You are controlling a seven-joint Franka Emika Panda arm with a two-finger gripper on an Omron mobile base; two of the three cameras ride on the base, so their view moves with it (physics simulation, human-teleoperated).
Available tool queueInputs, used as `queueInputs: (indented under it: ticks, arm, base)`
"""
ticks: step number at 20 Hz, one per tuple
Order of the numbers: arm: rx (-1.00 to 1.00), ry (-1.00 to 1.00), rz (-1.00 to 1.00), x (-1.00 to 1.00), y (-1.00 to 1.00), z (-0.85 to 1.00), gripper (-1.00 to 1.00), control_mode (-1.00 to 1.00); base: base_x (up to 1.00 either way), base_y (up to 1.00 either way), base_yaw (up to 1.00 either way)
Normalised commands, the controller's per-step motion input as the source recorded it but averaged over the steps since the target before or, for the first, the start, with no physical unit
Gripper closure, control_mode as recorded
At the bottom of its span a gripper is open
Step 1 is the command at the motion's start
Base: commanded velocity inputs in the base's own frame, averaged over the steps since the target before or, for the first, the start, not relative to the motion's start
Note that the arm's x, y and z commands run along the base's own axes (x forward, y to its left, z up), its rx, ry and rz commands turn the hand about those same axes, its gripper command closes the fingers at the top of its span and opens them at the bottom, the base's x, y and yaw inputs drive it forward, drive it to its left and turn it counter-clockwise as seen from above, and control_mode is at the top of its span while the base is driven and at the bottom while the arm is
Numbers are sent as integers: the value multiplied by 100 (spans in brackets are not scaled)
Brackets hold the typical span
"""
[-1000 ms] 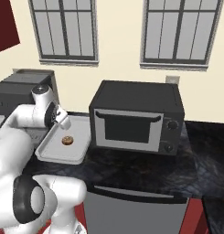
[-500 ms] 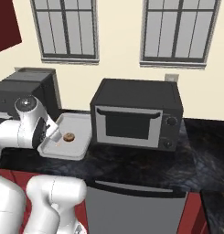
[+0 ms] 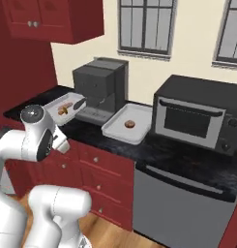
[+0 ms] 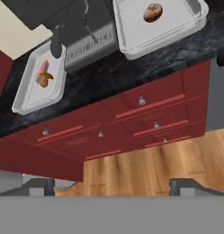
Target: Place one mushroom and one steak in each tupperware on the nearby counter, to pack two identical lunches.
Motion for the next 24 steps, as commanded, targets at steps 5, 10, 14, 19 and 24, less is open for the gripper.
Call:
queueInputs:
  ticks: [5,10,14,19,24]
  arm:
    - [0,0,0,0,0,0,-100,100]
    - [0,0,0,0,0,0,-100,100]
    - [0,0,0,0,0,0,-100,100]
    - [0,0,0,0,0,0,-100,100]
    - [0,0,0,0,0,0,-100,100]
  base:
    - [-69,0,74]
    - [-100,0,47]
    - [-100,0,59]
    - [-97,0,62]
    - [-22,43,77]
